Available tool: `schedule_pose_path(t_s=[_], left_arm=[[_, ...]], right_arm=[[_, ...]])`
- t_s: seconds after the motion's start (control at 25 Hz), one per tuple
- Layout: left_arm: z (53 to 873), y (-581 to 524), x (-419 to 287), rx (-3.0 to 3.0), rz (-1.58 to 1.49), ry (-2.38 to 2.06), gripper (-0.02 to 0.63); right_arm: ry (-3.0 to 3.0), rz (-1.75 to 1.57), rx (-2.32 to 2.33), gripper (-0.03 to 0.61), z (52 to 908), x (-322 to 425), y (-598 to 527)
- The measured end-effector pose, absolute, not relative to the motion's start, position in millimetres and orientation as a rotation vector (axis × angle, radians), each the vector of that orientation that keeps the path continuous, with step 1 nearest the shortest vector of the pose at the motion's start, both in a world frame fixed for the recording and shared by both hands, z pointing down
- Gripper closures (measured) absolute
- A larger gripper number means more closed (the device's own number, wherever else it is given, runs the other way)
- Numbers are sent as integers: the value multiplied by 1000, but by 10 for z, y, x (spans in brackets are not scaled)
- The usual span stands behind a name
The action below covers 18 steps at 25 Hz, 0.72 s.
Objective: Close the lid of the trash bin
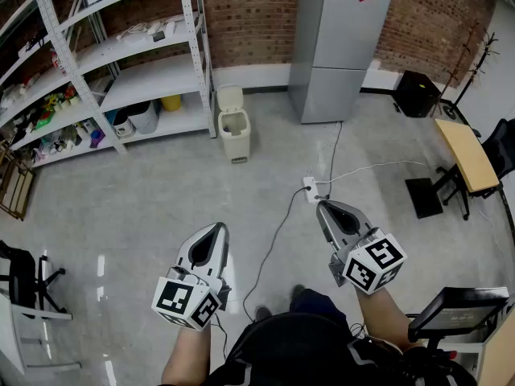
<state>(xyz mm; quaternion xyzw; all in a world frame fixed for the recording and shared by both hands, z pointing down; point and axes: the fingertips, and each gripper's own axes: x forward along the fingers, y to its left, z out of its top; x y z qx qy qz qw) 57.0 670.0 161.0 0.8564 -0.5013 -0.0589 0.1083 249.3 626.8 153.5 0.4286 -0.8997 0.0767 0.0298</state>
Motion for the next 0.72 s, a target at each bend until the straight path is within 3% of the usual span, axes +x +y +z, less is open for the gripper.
schedule_pose_path(t_s=[0.28, 0.72], left_arm=[[1690, 6160, 525, 2518, -141, -1471, 624], [1548, 4398, 576, 2486, -105, -1552, 626]], right_arm=[[-2808, 278, 1301, 569, 1653, 2359, 5748], [-2905, 303, 1180, 569, 1597, 2281, 3816]])
